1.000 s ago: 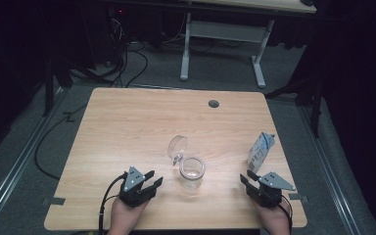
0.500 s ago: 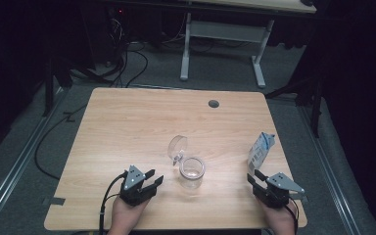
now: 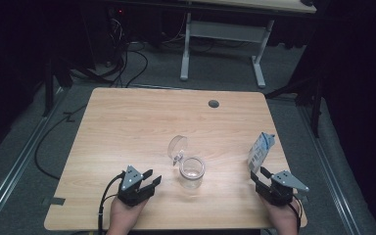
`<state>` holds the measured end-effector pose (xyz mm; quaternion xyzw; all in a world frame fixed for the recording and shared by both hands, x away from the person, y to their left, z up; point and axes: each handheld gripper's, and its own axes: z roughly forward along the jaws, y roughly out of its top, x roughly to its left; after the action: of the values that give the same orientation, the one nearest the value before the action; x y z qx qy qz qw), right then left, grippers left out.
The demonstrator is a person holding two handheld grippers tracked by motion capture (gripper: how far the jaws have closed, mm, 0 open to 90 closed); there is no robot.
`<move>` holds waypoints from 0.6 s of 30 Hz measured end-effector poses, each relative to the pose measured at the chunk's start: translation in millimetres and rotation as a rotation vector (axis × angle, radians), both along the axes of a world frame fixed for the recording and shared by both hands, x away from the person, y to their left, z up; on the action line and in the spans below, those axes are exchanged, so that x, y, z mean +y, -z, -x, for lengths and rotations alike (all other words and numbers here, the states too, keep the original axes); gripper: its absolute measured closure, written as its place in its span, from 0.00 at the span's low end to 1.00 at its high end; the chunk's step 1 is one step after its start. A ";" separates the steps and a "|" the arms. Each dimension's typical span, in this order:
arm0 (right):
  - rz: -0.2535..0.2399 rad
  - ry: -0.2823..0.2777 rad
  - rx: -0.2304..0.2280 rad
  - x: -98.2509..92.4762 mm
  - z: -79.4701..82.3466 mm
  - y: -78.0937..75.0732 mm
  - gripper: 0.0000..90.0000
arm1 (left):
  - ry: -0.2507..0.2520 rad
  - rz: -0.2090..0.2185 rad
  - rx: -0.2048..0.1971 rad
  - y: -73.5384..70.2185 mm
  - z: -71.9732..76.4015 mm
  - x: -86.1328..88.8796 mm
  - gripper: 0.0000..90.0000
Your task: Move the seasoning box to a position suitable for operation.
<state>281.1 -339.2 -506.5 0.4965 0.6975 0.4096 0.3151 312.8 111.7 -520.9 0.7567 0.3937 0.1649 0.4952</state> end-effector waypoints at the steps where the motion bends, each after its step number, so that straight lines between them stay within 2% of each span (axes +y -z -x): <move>1: -0.002 0.005 0.000 -0.6 -1.0 -0.8 0.56 | -0.002 0.001 0.000 0.1 0.3 0.8 0.63; 2: -0.010 0.020 0.000 -1.5 -3.1 -1.6 0.52 | -0.008 0.003 -0.001 0.6 1.4 3.1 0.62; 6: -0.015 0.042 -0.011 -2.7 -8.7 -4.5 0.47 | -0.020 0.002 -0.001 1.0 4.4 8.0 0.62; 9: -0.011 0.054 -0.015 -2.3 -11.4 -6.2 0.46 | -0.025 0.001 0.000 1.1 6.0 10.6 0.62; 14: 0.006 0.084 -0.047 -3.5 -20.1 -12.7 0.44 | -0.030 0.002 -0.001 2.7 10.6 16.2 0.60; 18: 0.005 0.087 -0.050 -3.1 -25.6 -13.5 0.45 | -0.033 0.005 0.002 3.4 12.1 17.8 0.60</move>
<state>306.7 -342.2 -493.0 0.5154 0.6682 0.4058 0.3511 300.7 129.5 -524.3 0.7492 0.4068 0.1713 0.4938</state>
